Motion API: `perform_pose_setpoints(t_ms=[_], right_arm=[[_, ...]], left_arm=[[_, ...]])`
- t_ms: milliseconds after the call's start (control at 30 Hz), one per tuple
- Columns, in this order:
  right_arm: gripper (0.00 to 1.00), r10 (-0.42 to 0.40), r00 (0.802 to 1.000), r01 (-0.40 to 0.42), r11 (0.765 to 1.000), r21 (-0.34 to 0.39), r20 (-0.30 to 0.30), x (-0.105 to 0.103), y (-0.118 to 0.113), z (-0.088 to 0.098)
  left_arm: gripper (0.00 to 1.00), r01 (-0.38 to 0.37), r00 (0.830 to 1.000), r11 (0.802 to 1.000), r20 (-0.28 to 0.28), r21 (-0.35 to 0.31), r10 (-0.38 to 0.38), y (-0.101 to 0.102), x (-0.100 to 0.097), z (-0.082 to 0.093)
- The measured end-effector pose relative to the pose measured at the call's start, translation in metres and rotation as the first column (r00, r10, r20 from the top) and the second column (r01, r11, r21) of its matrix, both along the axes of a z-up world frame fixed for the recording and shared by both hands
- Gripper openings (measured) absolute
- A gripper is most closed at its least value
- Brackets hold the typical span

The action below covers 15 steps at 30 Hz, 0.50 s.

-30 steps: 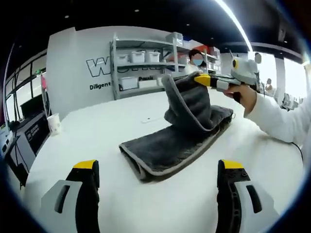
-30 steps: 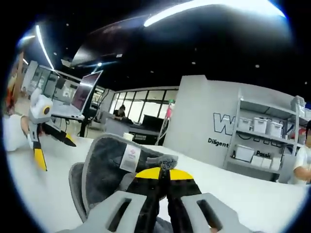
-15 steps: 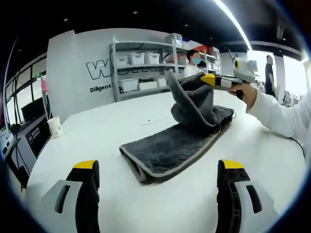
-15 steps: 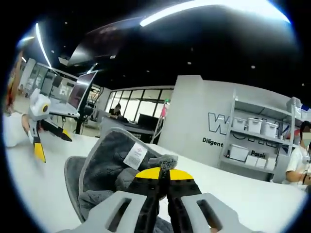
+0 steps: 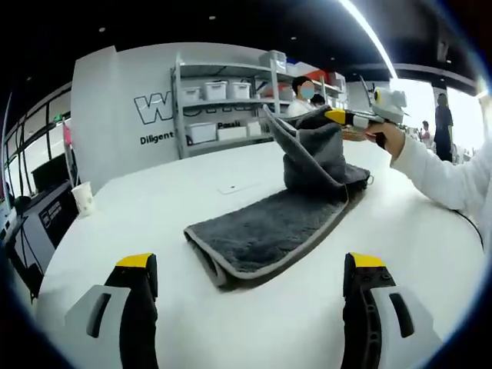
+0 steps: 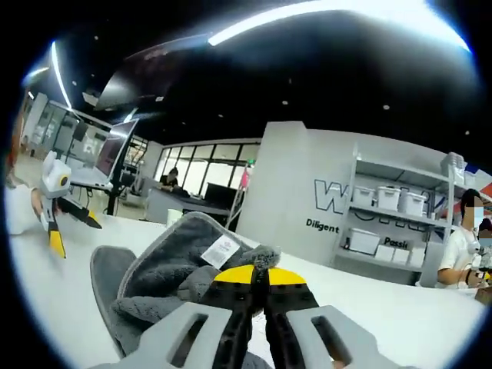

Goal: Open the folded towel by lifting each exposed corner and separating the folded layers until the towel lies flat within the target outline without major curled edges

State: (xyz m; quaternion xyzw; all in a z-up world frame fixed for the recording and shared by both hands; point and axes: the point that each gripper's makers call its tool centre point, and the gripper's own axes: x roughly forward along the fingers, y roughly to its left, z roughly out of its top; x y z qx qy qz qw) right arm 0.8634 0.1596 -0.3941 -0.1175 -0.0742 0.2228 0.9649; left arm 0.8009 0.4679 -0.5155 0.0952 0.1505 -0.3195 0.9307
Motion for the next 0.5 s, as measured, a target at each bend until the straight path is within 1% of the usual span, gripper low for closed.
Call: perform_pose_setpoints(t_ms=[367, 500], right_arm=[[0.00, -0.039, 0.999, 0.038, 0.999, 0.008, 0.012, 0.000, -0.026, 0.005], [0.00, -0.052, 0.999, 0.052, 0.999, 0.008, 0.013, 0.001, -0.036, 0.005]], left_arm=[[0.99, -0.007, 1.000, 1.000, 0.016, -0.020, 0.007, 0.001, -0.001, 0.001], [0.98, -0.001, 1.000, 1.000, 0.012, -0.025, 0.002, -0.001, 0.000, 0.000]])
